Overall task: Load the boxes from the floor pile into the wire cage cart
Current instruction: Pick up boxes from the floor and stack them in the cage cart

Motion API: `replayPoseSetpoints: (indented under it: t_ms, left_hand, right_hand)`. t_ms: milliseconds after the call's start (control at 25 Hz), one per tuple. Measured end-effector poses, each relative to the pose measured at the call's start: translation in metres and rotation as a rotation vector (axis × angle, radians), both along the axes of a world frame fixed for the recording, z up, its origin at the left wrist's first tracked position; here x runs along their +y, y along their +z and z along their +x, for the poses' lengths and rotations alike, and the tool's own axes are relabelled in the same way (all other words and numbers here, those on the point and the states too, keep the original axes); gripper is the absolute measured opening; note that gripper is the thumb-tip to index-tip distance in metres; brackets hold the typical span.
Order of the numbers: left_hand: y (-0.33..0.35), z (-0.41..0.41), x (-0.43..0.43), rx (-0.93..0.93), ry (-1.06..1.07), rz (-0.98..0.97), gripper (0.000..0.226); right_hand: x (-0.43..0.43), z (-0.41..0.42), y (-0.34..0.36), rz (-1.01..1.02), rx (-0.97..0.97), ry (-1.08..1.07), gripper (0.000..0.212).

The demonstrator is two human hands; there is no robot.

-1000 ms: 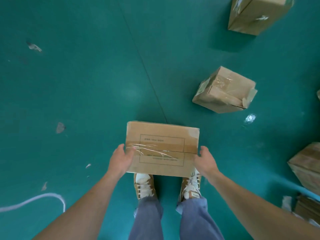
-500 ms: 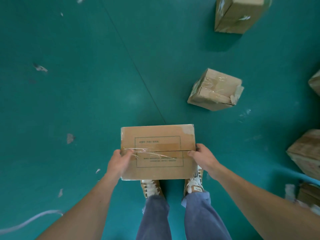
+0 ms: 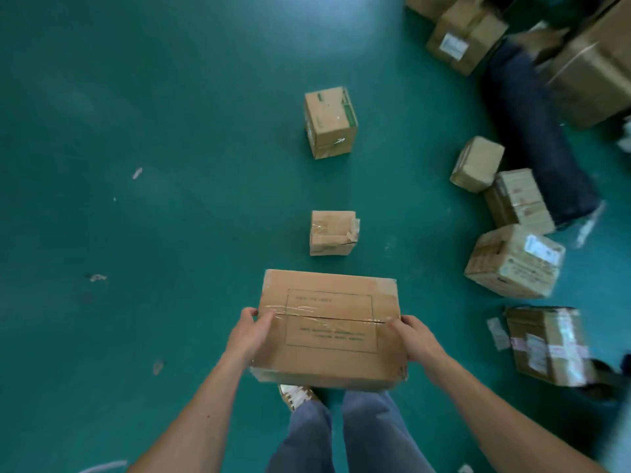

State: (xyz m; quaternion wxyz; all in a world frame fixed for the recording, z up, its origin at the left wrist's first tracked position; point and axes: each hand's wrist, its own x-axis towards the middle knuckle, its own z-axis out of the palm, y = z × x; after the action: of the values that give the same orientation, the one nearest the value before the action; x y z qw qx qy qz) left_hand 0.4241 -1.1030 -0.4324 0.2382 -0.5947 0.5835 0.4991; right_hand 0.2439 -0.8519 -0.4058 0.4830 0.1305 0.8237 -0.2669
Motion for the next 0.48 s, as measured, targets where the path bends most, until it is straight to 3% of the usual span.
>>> replayPoseSetpoints:
  t_ms: [240, 400, 480]
  left_hand:
    - [0.121, -0.123, 0.045, -0.049, -0.375, 0.156, 0.084]
    - [0.173, -0.200, 0.114, 0.257, -0.189, 0.134, 0.088]
    - [0.199, -0.230, 0.158, 0.321, -0.090, 0.139, 0.079]
  right_hand:
    - [0.101, -0.063, 0.105, 0.101, -0.089, -0.132, 0.082]
    - [0.186, -0.112, 0.159, -0.174, 0.112, -0.505, 0.077]
    - [0.242, -0.126, 0.185, -0.288, 0.165, -0.706, 0.081]
